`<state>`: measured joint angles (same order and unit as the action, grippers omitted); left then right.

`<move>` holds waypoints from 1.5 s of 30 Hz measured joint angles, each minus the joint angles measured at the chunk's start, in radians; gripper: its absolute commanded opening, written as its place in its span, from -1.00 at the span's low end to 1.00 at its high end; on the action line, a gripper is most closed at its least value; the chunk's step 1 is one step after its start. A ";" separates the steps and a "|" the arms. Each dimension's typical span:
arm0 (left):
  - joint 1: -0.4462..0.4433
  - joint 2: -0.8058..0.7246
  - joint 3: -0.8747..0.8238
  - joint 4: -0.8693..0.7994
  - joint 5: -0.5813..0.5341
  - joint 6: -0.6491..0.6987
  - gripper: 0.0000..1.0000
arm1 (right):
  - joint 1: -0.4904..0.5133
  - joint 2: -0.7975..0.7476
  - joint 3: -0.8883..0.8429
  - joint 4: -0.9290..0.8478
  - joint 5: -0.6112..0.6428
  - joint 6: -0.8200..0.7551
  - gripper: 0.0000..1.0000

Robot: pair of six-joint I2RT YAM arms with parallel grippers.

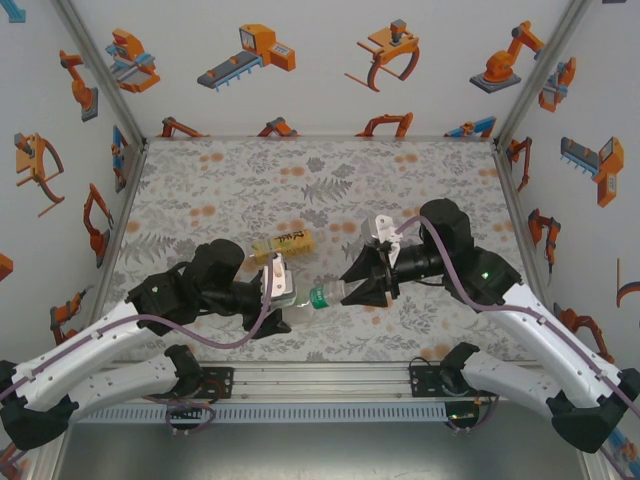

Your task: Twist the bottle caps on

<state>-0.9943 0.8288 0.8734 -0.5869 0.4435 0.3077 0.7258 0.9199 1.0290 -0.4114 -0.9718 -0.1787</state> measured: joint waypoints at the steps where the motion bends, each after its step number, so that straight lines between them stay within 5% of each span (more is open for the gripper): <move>1: 0.000 0.000 0.000 0.000 0.001 0.000 -1.00 | 0.001 0.000 0.002 -0.003 0.001 -0.005 -1.00; 45: 0.000 0.008 0.001 0.004 0.012 0.008 -1.00 | 0.018 -0.019 0.048 -0.073 0.076 -0.051 -1.00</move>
<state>-0.9943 0.8371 0.8742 -0.5827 0.4553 0.3157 0.7433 0.9009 1.0775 -0.4847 -0.8963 -0.2298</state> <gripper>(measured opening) 0.537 0.426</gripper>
